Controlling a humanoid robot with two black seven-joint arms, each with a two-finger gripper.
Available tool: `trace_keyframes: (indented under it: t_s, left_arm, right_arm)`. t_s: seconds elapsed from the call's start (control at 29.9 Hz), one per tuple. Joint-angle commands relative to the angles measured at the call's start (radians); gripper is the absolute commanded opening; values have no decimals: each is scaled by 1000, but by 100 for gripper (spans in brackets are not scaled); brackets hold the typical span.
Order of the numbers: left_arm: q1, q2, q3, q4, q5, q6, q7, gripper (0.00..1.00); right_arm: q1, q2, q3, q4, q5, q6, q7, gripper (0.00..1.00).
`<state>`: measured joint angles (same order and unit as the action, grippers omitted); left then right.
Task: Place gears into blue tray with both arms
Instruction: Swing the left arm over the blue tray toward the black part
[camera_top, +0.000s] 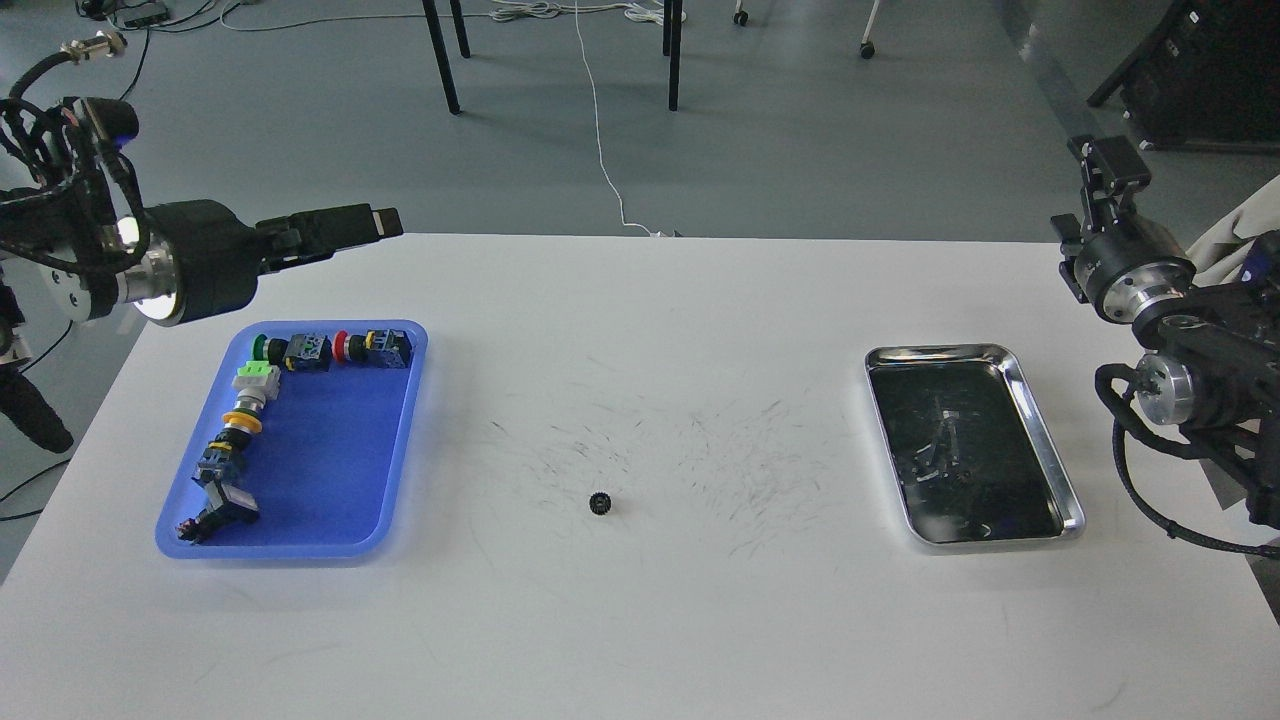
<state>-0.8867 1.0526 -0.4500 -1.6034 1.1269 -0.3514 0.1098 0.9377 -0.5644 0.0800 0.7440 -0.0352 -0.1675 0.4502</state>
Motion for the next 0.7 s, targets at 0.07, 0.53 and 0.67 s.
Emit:
trace_keyframes:
  t_s: [0.07, 0.53, 0.67]
  left_arm:
    - [6, -35, 1, -88, 233, 0, -61, 97]
    - [18, -134, -7, -75, 280, 103, -329, 98]
    - [18, -146, 30, -75, 422, 97, -450, 98]
  right_arm:
    - [-17, 4, 47, 0, 0, -6, 1, 95]
    - [-69, 27, 127, 6, 15, -10, -16, 96]
    - [-100, 31, 216, 9, 75, -9, -94, 96]
